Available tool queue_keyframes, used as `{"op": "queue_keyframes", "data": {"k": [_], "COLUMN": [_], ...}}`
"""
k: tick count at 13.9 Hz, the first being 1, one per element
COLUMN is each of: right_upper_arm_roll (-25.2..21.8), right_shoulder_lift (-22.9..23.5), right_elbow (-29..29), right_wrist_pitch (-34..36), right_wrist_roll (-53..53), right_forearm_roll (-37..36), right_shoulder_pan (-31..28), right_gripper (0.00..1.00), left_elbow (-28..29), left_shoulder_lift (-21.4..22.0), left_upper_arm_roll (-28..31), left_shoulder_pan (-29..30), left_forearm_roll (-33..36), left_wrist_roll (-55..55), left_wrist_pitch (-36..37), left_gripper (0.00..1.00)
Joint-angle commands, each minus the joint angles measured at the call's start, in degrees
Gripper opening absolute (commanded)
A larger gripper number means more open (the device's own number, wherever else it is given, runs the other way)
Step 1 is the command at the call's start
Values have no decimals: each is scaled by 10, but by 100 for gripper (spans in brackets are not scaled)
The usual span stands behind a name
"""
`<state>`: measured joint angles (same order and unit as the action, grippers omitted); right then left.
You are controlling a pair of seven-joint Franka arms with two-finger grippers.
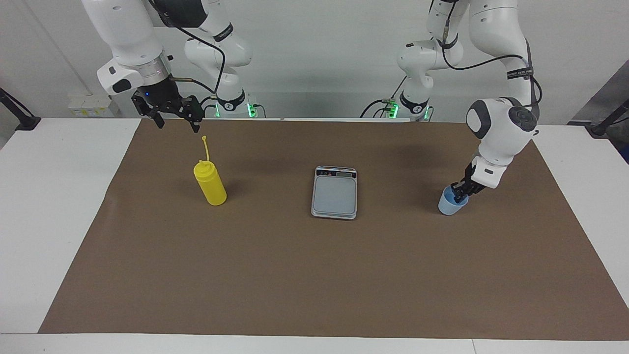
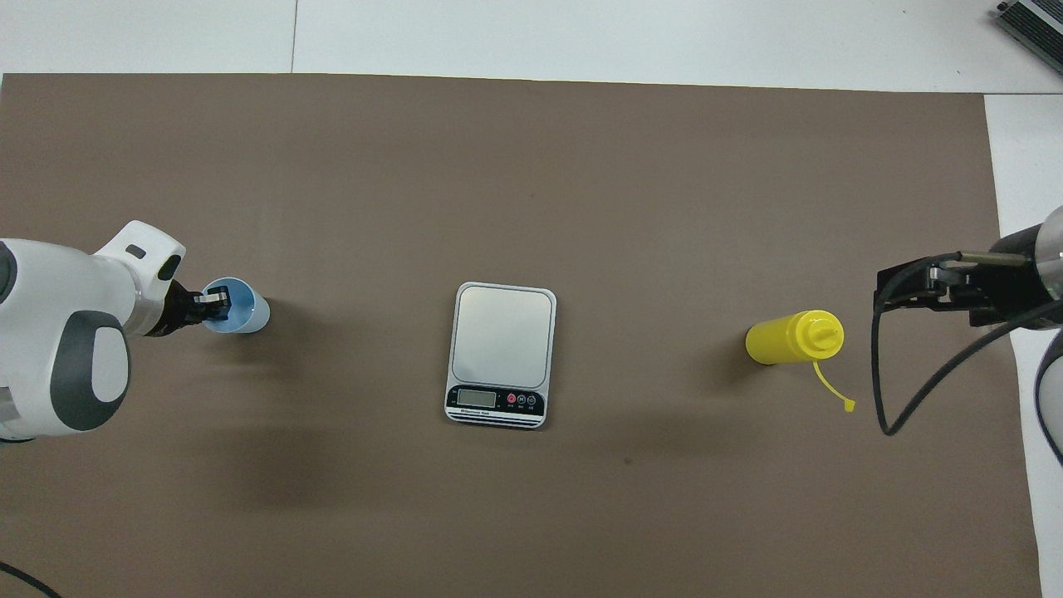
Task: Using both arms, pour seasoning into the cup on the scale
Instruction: 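Lift the blue cup with the left gripper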
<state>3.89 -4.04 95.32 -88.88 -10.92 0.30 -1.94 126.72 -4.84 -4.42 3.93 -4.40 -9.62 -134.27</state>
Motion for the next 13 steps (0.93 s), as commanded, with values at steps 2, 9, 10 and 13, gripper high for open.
{"op": "queue_keyframes", "data": {"k": [2, 9, 10, 13], "right_upper_arm_roll": [2, 2, 2, 2], "right_shoulder_lift": [-6, -6, -6, -6], "right_elbow": [7, 7, 7, 7], "right_wrist_pitch": [-5, -4, -4, -4], "right_wrist_roll": [14, 14, 14, 14], "right_forearm_roll": [15, 15, 15, 15], "right_shoulder_pan": [-10, -10, -10, -10], "right_gripper": [100, 100, 100, 100], "left_elbow": [-128, -299, -306, -300], "left_shoulder_lift": [-25, -24, -25, -25], "left_upper_arm_roll": [4, -1, -1, -1], "left_shoulder_pan": [-2, -73, -95, -175], "left_forearm_roll": [-5, 2, 6, 23], "left_wrist_roll": [2, -18, -42, -129], "left_wrist_pitch": [129, 312, 317, 288], "left_gripper": [0, 0, 0, 0]}}
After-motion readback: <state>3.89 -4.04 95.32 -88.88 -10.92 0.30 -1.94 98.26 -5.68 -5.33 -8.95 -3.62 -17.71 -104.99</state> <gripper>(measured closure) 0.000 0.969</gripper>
